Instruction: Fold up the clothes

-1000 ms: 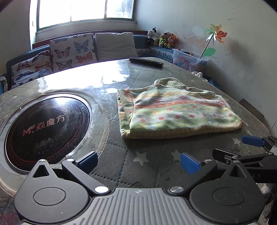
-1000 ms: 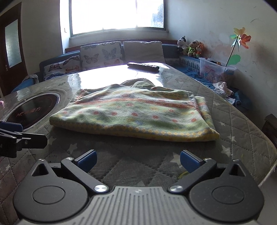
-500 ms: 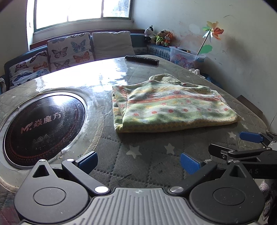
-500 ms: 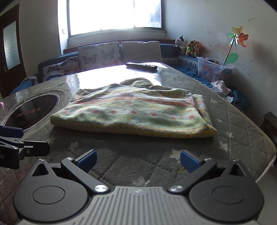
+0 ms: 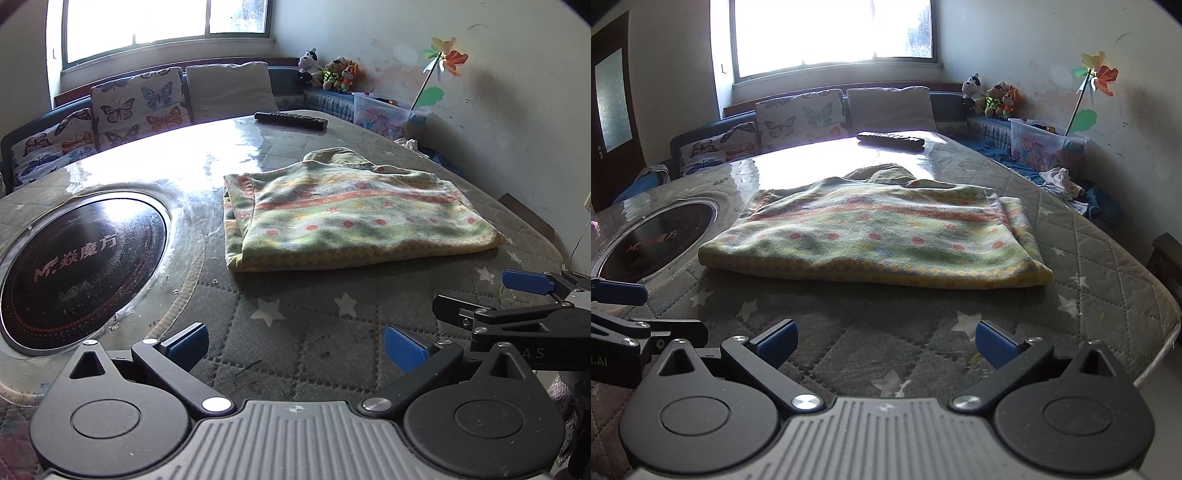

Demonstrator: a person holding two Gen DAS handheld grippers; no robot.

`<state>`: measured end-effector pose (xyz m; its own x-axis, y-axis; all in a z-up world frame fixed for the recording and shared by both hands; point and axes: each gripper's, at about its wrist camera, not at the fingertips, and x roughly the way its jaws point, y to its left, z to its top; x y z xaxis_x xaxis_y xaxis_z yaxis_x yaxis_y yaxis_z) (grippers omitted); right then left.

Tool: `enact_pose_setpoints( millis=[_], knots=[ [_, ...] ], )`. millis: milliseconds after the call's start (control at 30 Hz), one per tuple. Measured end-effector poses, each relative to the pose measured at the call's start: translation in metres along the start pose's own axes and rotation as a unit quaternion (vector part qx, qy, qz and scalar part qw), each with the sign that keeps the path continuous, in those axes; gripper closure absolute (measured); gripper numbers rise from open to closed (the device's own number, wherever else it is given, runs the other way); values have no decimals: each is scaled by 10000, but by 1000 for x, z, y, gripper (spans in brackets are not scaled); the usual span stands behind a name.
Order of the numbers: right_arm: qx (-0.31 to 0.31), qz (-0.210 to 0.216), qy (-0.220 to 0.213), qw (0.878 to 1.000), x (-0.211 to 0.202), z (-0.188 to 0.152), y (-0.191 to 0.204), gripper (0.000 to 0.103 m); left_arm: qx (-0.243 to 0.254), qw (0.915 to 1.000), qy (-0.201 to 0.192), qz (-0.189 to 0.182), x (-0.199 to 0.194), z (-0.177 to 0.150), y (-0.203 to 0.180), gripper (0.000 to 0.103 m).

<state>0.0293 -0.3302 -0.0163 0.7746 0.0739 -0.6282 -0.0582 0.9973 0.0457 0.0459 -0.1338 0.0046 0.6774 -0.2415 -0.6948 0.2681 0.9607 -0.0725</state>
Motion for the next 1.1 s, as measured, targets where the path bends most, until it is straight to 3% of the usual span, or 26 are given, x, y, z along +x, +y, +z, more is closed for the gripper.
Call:
enact_pose_setpoints(
  millis=[1100],
  knots=[
    [93, -16, 18, 10000, 3, 2, -1, 0, 145, 9999, 25, -52, 4, 4, -8, 0]
  ],
)
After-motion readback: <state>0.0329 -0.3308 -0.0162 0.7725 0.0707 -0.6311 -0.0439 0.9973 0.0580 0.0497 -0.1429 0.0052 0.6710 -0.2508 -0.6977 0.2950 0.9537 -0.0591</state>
